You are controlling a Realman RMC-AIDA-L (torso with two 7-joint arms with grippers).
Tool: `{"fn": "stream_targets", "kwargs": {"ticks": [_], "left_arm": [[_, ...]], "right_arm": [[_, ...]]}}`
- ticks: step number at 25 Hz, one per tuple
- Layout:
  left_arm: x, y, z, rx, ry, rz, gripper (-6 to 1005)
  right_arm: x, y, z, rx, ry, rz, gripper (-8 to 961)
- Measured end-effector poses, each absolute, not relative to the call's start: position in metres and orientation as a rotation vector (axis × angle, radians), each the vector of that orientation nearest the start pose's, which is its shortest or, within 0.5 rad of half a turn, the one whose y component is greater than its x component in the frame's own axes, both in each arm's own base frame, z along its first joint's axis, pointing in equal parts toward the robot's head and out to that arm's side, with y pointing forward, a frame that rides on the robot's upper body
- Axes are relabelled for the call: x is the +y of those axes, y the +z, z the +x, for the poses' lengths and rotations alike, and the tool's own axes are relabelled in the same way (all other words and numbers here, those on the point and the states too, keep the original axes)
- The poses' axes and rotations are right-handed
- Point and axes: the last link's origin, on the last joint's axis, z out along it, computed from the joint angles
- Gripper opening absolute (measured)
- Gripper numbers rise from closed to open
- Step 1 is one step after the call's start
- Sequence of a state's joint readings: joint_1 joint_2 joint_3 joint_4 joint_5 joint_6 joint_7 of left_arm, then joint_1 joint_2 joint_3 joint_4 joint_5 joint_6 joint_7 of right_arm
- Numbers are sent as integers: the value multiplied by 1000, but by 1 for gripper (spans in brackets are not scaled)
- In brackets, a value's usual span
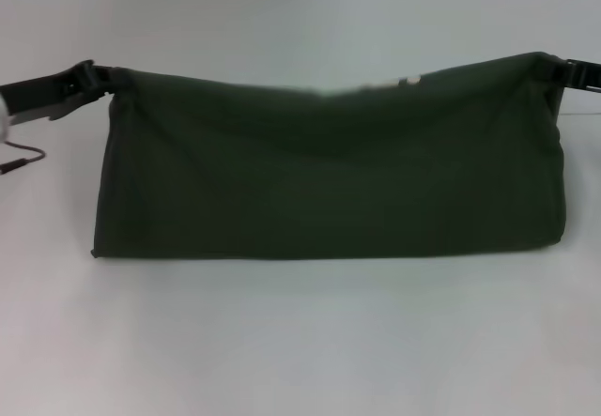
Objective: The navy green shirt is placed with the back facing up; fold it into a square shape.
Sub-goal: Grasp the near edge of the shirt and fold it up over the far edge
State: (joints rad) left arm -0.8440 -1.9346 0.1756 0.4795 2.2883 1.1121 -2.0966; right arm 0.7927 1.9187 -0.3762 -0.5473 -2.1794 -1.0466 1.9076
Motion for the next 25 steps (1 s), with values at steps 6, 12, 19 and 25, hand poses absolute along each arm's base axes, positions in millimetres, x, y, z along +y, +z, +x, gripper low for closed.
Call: {"fn": "stream_targets", "kwargs": {"ticks": [6, 12, 19, 25], "left_arm": [[468, 49, -257, -1396, -801, -1842, 65], [474, 24, -253, -1328, -783, -1761, 65], [476, 16, -254, -1335, -777, -1709, 65], [474, 17, -266, -1385, -804, -1593, 90]], "right_arm": [[474, 73, 272, 1175, 570, -1914, 89], [485, 54, 267, 1159, 499, -1834, 117], [490, 45, 263, 1162, 483, -1796, 149], [491, 47, 264, 1171, 495, -1769, 177]]}}
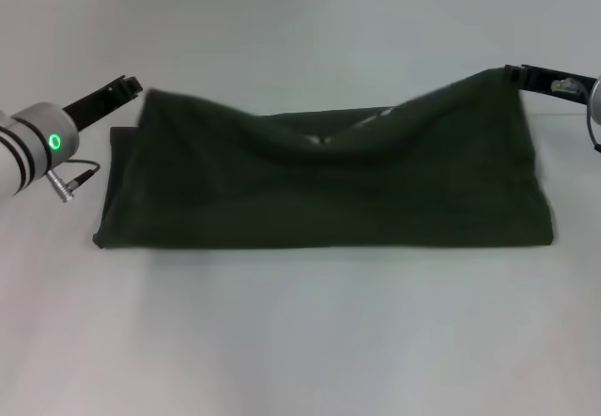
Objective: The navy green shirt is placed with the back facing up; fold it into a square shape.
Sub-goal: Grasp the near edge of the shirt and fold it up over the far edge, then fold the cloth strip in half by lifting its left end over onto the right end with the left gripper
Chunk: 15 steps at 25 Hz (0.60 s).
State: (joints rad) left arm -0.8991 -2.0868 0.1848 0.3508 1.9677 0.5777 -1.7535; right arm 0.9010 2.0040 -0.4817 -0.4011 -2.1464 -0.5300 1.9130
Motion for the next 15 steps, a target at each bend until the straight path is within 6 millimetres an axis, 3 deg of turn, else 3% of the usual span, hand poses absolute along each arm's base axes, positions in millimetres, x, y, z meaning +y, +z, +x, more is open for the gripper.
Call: {"fn": "stream_targets", "kwargs": {"ticks": [3, 6, 12, 15], "left_arm": [[473, 17, -269, -1396, -799, -1568, 115], [473, 17, -270, -1396, -796, -1566, 328], [470, 16, -269, -1398, -815, -1590, 453], [465, 16, -267, -1383, -850, -1661, 515]], "right_arm": [[490, 51, 268, 1172, 491, -1760, 276], [490, 52, 269, 1169, 485, -1769, 417], [487, 60, 274, 1162, 483, -1790, 667], [479, 71, 279, 1171, 541, -1809, 714]]}}
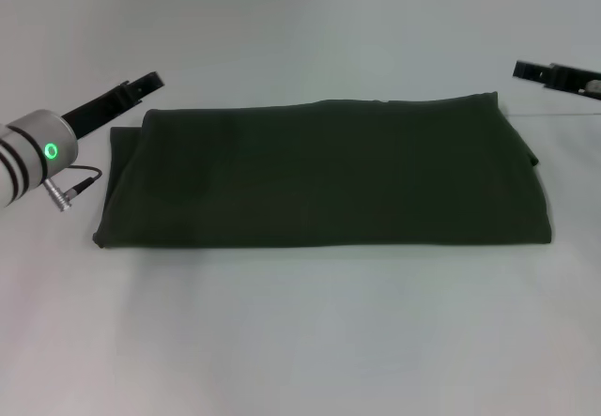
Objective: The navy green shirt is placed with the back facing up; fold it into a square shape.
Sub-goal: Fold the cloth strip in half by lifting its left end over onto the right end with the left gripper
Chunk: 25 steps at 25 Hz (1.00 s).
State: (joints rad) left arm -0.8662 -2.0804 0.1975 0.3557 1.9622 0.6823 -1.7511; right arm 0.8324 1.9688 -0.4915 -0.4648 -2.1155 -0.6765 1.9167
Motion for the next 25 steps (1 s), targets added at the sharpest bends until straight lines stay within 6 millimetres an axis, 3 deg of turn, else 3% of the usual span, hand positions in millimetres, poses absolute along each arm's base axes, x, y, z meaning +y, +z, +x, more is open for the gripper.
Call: {"fn": "stream_targets", "kwargs": {"ticks": [2, 7, 13, 19, 25], "left_arm": [[460, 18, -265, -1360, -871, -1725, 557], [435, 26, -264, -1272, -910, -1938, 774], [405, 35, -277, -1315, -949, -2021, 873], [388, 40, -294, -1398, -839, -2052, 873], [390, 38, -313, -1434, -700, -1986, 872]], "right_arm": [[469, 82, 281, 1169, 617, -1836, 745], [431, 97, 291, 1171, 771, -1957, 766], [387, 93, 306, 1187, 821, -2118, 792], [360, 90, 318, 1200, 789, -2214, 791], [356, 89, 325, 1221, 760, -2209, 791]]}}
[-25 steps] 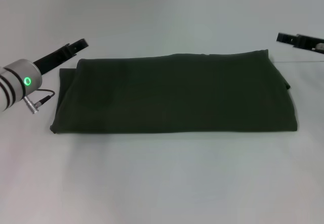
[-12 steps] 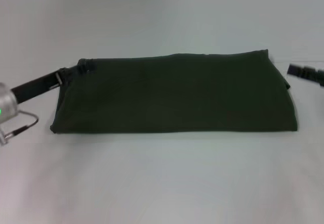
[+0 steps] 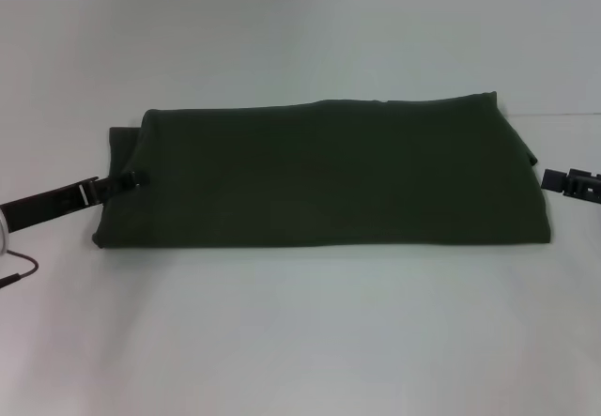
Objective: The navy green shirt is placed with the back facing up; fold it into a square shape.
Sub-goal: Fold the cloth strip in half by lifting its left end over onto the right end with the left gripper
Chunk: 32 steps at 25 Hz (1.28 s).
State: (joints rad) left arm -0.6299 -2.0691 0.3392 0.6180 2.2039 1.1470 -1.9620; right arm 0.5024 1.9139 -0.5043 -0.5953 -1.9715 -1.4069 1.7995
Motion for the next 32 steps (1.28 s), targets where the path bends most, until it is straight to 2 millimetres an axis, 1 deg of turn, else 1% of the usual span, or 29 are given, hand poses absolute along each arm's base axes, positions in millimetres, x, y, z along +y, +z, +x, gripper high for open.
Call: {"fn": "stream_targets", "kwargs": {"ticks": [8, 12, 20, 28, 32], "left_arm": [[388, 31, -330, -1460, -609, -1910, 870], [387, 28, -334, -1472, -573, -1903, 864], [385, 17, -334, -1486, -543, -1926, 861], [384, 14, -331, -1486, -536, -1962, 862], [383, 13, -333, -1482, -514, -1966, 832]], "right_arm": [[357, 86, 327, 1227, 713, -2217, 791], [357, 85, 327, 1229, 711, -2218, 792], [356, 85, 328, 1232, 710, -2217, 792], [357, 86, 328, 1232, 711, -2218, 792], [357, 86, 327, 1236, 712, -2217, 792]]}}
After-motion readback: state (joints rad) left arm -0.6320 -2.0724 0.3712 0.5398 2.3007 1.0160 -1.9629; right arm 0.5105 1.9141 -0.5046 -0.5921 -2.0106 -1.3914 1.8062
